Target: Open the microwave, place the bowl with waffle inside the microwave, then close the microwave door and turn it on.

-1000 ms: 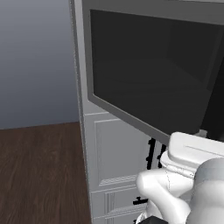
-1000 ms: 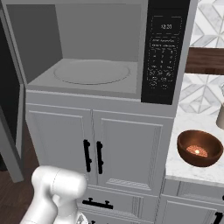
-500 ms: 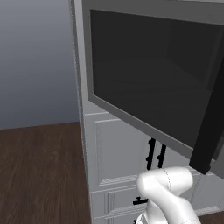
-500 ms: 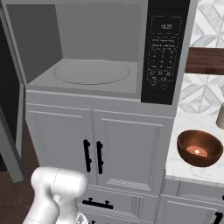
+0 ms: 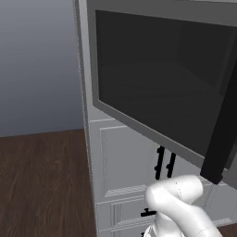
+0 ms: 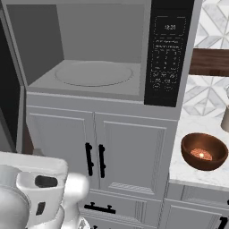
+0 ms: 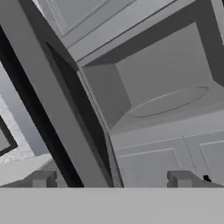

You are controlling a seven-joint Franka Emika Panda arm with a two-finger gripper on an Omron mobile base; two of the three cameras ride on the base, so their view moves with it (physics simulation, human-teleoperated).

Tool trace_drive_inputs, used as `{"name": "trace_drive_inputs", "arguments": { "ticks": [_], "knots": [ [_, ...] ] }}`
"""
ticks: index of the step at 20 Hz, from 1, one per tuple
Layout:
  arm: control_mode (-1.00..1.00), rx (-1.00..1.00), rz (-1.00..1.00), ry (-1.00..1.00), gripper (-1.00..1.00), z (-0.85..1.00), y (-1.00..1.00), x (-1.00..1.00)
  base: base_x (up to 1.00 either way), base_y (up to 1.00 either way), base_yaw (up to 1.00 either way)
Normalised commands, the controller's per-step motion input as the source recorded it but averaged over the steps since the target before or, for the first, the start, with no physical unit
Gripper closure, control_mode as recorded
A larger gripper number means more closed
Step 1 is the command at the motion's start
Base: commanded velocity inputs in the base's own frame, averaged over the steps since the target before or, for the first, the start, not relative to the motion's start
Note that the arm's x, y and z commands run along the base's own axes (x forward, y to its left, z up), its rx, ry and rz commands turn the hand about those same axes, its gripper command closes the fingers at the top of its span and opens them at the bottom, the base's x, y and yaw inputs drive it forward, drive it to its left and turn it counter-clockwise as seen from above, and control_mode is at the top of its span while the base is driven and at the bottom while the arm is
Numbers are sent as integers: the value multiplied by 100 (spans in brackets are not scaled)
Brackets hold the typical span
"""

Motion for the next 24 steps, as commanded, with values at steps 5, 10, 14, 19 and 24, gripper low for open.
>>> {"name": "trace_drive_inputs", "arguments": {
  "ticks": [5, 10, 14, 19, 24],
  "knots": [
    [-100, 17, 72, -4, -100, -1, -37, 84, 0, 0, 0],
    [-100, 12, 71, -5, -100, -13, -12, 100, 0, 0, 0],
    [-100, 10, 42, -1, -100, -47, 38, 100, 0, 0, 0],
    [-100, 11, 14, -3, -100, -31, 49, 96, 0, 0, 0],
    [-100, 9, 2, -4, -100, -3, 49, 40, 0, 0, 0]
  ]
}}
